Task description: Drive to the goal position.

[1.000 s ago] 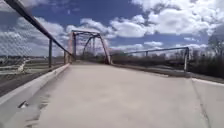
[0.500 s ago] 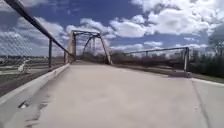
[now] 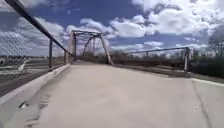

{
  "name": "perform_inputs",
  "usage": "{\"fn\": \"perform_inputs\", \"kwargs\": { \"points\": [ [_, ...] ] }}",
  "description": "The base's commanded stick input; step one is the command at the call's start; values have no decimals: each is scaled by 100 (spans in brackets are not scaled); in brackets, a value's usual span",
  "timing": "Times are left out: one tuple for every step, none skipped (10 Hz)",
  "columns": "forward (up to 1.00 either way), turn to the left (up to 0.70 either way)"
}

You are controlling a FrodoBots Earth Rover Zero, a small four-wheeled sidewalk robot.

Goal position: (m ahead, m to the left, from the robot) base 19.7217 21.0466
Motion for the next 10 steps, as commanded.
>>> {"fn": "perform_inputs", "kwargs": {
  "points": [
    [0,0],
    [70,0],
    [70,0],
    [0,0],
    [0,0],
    [0,0],
    [52,0],
    [70,0],
    [70,0],
    [70,0]
  ]
}}
